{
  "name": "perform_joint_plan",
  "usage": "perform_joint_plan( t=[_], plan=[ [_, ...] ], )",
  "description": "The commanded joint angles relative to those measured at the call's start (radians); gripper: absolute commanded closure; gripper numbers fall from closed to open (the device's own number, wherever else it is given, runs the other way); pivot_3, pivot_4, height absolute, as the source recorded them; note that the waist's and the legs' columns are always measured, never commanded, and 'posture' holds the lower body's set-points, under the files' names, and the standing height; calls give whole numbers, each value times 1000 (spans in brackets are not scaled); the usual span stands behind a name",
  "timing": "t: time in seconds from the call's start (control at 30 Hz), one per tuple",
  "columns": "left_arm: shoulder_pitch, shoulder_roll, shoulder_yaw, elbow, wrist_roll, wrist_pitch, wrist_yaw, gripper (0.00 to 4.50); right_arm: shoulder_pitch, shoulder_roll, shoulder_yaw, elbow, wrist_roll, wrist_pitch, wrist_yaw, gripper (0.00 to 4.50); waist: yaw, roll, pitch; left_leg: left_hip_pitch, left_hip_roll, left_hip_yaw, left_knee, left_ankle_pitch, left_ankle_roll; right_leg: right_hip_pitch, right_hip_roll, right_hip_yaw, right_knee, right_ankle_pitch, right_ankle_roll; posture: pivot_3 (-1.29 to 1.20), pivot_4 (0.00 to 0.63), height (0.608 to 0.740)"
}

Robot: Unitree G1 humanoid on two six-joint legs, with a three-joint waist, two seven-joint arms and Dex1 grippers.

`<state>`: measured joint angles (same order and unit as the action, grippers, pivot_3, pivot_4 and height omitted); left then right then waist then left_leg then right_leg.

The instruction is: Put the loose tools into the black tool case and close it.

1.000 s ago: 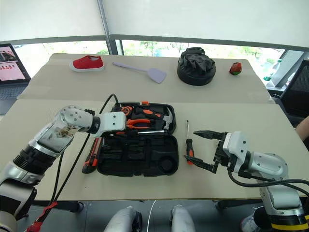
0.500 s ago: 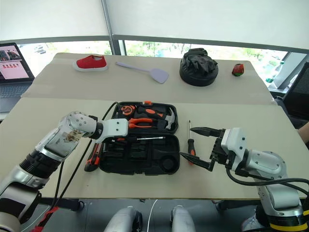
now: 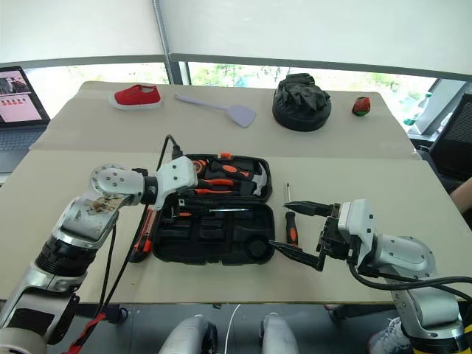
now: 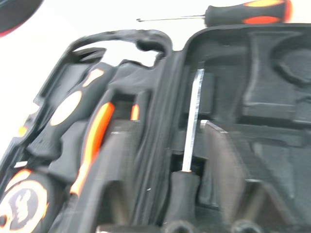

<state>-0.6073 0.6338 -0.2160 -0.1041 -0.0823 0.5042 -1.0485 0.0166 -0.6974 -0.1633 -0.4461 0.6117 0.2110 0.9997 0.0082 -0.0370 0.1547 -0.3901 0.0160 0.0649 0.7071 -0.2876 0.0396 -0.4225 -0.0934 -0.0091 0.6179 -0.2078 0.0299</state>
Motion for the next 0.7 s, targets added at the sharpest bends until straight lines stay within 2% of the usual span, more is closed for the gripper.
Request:
perform_joint_plan(
  t=[0.03,0.07,0.1,0.33,0.5,0.7],
  plan=[
    [24,-20,19,26,-8,-25,45,3890,-15,1,-7,-33,18,2,-2,0,3,0,0,0,0,0,0,0,0,0,0,0,0,0,0,0,150,740],
    [37,-27,10,28,-6,-33,48,4363,-21,3,-4,-28,15,0,0,0,3,0,0,0,0,0,0,0,0,0,0,0,0,0,0,0,150,740],
    [47,-32,1,30,-3,-28,51,4460,-28,5,-1,-23,13,-1,0,0,4,0,0,0,0,0,0,0,0,0,-1,0,0,0,0,0,150,740],
    [109,-11,-71,41,41,-36,42,4460,-29,8,-1,-17,10,-3,4,0,6,1,0,0,0,0,0,0,0,1,-2,0,0,0,0,0,150,740],
    [112,-50,-127,158,90,-50,81,4460,-10,23,10,-19,-4,-10,-9,0,10,3,-3,2,0,0,0,0,0,4,-2,0,-1,0,0,0,150,740],
    [106,-92,-108,182,75,-100,99,4460,3,39,1,-23,-9,-7,-36,0,17,9,-8,17,0,-1,-1,-1,1,20,-2,-1,-4,-1,1,0,150,740]
  ],
)
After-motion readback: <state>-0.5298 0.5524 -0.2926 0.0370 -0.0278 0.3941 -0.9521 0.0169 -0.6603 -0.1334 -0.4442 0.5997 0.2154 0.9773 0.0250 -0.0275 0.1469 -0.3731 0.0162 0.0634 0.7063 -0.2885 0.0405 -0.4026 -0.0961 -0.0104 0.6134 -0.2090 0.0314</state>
